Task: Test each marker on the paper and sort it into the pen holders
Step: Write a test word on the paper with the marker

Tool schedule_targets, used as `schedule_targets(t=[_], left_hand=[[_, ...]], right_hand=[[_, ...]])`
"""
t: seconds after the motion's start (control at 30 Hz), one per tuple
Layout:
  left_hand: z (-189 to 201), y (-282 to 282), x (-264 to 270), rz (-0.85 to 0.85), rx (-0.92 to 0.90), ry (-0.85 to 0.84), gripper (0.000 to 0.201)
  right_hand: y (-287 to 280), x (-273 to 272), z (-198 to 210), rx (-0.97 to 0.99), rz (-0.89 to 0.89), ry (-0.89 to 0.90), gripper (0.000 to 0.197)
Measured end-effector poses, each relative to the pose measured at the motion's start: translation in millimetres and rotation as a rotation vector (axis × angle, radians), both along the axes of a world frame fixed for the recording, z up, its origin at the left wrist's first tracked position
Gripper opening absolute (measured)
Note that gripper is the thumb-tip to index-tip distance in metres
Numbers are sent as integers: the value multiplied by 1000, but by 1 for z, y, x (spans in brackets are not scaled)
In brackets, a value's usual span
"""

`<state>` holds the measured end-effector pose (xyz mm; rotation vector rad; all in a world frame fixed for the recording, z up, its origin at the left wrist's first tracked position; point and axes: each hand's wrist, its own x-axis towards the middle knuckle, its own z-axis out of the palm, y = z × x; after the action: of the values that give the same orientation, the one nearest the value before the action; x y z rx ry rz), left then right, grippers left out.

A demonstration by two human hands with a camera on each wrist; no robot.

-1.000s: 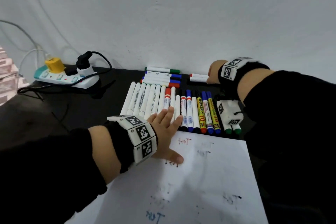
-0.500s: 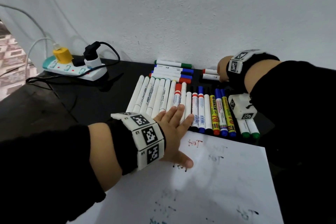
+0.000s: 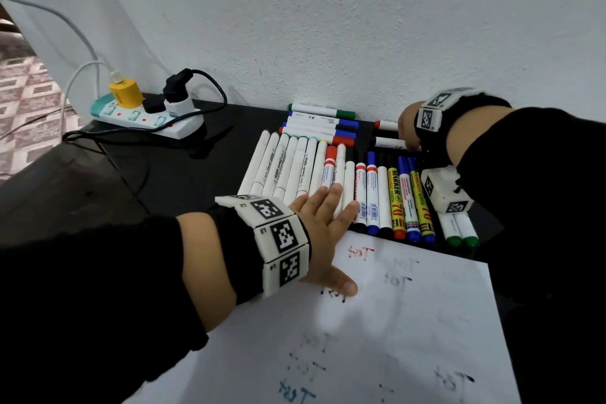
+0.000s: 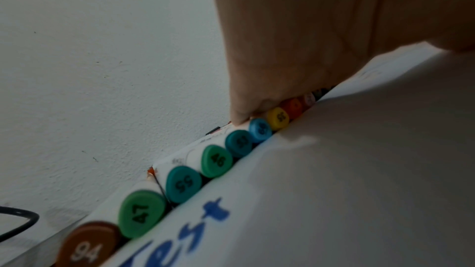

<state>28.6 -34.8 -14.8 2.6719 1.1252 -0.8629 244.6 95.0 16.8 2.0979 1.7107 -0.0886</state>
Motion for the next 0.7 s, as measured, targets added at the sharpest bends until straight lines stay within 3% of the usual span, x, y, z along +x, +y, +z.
schedule_targets(t=[0.17,0.47,0.57,0.7], left_hand=[[-1,-1,-2,-5,5,-13,108],[9,-3,-3,-6,-5,-20,108],[19,-8,-3,-2,24,-16,108],[45,-21,-7,50,33,-120,100]], right_hand=[[9,8,-9,76,23,-102,31],[-56,-16,50,238,-45,158,45],[-81,-29,64,249,-57,192,41],[-114,-45,81,256,-89,258,41]])
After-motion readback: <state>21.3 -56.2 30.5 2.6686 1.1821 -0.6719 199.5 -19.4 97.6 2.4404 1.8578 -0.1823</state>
